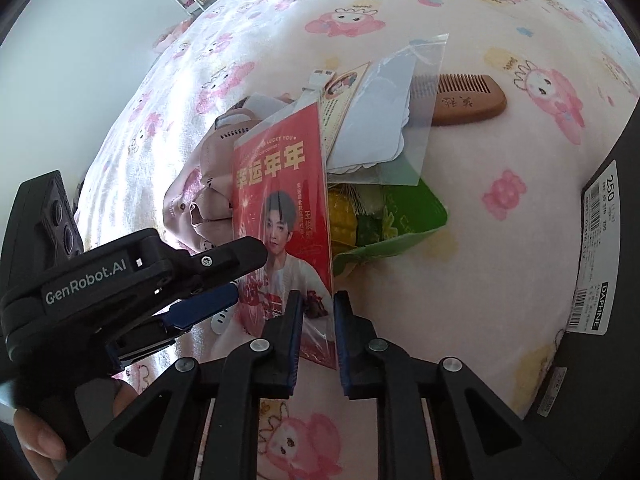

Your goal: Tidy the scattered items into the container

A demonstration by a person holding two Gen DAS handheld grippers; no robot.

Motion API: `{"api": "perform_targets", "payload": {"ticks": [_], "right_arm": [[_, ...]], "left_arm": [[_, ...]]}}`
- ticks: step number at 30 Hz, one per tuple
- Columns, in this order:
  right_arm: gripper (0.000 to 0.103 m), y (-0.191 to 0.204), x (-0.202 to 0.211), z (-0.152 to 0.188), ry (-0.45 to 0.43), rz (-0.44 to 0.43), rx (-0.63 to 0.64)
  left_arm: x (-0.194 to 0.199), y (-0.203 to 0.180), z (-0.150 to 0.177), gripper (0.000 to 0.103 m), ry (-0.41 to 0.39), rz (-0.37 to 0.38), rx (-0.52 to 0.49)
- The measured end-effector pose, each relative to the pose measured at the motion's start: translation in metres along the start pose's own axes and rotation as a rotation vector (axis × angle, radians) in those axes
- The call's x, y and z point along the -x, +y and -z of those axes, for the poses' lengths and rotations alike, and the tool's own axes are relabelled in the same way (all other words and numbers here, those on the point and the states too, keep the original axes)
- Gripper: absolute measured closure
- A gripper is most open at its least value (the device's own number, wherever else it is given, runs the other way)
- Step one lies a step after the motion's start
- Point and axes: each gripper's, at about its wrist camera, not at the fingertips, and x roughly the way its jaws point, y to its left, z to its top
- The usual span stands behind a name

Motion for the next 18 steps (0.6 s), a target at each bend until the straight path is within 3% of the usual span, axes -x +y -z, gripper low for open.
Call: {"api": "perform_targets", "payload": {"ticks": [6,11,13,18], "right_arm": [[0.096,0.002,0.014,0.008,-0.016,-0.029,0.003],[0.097,0.005,0.023,0.024,-0.024,-0.037,0.004],[0.097,0.003,0.024,0.029,-0.019,-0.002,-0.007],[0.096,-0.003,0.022,0.035,0.000,0.030,-0.022]], "left_arm": [[0.003,-0.005,0.006,0.048,0.028,0.055,-0.027],[0.013,0.000,0.008,0.048,-0.013,0.032,-0.012],[0.014,0.000,0.008,0.048,-0.022,0.007,-0.015],[0.002,-0.007,0.004,0.046,0.001,-0.014,-0.021]]}}
